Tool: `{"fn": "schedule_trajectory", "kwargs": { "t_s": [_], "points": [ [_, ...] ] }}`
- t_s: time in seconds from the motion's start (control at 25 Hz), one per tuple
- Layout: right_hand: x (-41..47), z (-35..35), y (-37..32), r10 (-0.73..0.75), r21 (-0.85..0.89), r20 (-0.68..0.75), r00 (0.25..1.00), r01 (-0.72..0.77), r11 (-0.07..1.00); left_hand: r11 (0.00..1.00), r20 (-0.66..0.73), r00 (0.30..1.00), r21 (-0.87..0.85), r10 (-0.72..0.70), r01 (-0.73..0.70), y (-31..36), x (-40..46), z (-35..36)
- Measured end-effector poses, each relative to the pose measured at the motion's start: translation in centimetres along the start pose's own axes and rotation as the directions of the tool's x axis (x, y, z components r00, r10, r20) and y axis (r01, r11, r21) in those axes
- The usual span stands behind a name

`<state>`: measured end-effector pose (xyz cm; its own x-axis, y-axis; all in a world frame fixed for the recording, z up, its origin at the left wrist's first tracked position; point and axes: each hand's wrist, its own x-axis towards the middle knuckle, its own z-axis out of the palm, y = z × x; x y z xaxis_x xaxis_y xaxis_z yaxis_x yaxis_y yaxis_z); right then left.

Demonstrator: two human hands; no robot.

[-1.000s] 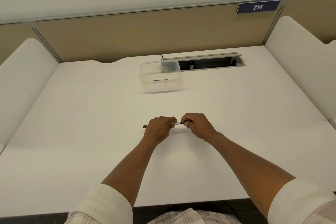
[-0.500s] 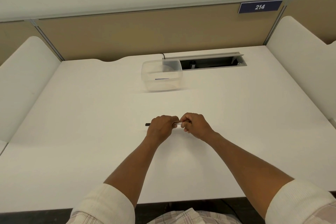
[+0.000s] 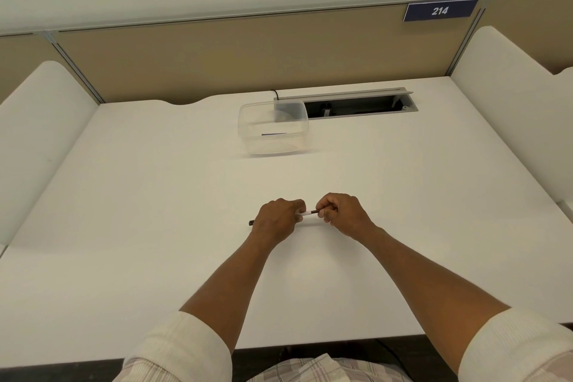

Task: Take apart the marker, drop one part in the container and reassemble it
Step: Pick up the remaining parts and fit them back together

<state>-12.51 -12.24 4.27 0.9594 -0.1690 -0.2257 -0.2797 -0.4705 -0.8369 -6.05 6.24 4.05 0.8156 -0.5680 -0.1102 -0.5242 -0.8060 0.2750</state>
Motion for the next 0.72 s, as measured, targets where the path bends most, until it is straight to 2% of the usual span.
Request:
{"fn": "schedule_trajectory", "kwargs": {
  "t_s": [0.56,0.72],
  "points": [
    [0.9,0.3,0.4,0.004,-0.114,-0.012,1.0,-0.005,0.993,0.998,0.06,0.998,0.064,0.015,-0.019,0.8,1.4,0.6],
    [0.8,0.4,1.0,0.075,-0.087,0.01,0.997,-0.074,0.993,0.996,0.049,0.999,0.084,0.022,-0.026,1.0,1.0,1.0]
  ]
}}
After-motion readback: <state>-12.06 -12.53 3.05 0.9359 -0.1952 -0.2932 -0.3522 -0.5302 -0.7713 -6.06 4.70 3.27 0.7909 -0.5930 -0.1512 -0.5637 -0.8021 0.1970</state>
